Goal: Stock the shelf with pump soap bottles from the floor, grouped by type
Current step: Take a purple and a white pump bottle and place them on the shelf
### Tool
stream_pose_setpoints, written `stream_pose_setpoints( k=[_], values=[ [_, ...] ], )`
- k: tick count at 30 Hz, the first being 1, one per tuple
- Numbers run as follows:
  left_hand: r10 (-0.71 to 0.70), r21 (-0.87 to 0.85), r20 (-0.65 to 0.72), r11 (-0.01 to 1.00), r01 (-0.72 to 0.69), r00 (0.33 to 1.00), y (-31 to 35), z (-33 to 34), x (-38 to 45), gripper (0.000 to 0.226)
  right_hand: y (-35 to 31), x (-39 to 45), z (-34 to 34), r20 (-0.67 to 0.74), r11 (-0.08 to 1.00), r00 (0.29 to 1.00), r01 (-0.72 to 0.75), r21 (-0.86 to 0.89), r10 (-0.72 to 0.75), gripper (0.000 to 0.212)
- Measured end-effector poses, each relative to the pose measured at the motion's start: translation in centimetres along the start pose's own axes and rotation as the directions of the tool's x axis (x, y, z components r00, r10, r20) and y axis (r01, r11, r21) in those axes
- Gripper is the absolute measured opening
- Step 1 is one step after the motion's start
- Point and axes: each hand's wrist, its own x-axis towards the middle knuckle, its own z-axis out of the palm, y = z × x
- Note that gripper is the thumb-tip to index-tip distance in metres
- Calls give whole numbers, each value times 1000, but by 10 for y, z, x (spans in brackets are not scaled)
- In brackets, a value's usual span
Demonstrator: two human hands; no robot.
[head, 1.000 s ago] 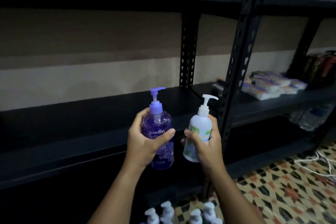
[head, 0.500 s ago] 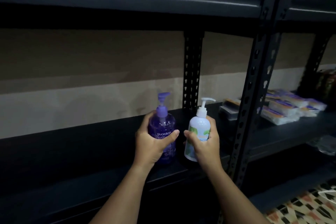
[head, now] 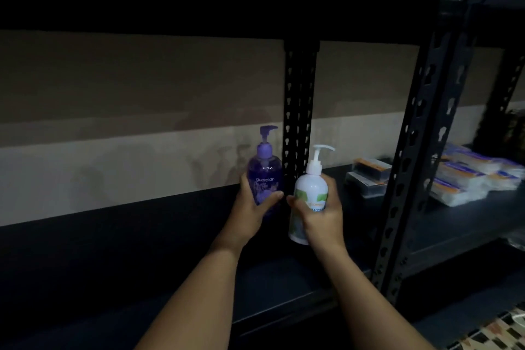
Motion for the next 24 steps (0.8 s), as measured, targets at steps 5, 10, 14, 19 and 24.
stream_pose_setpoints(
  k=[5,10,14,19,24],
  values=[
    [-42,121,-15,992,44,999,-34,6,40,101,7,-1,0,18,1000,1000,-1,19,1,55],
    [-123,324,-19,938,122,992,-40,20,70,103,8,1,0,45,999,999,10,42,-12,56],
    [-79,407,-82,907,106,993,-51,23,93,128,12,4,1,23,998,999,23,65,-25,59],
    [-48,495,-94,864,88,994,-68,23,111,121,13,5,2,32,997,999,31,77,-34,58],
    [28,579,-38,815,-1,999,-54,26,110,110,12,5,2,29,997,999,24,71,-26,59]
  ],
)
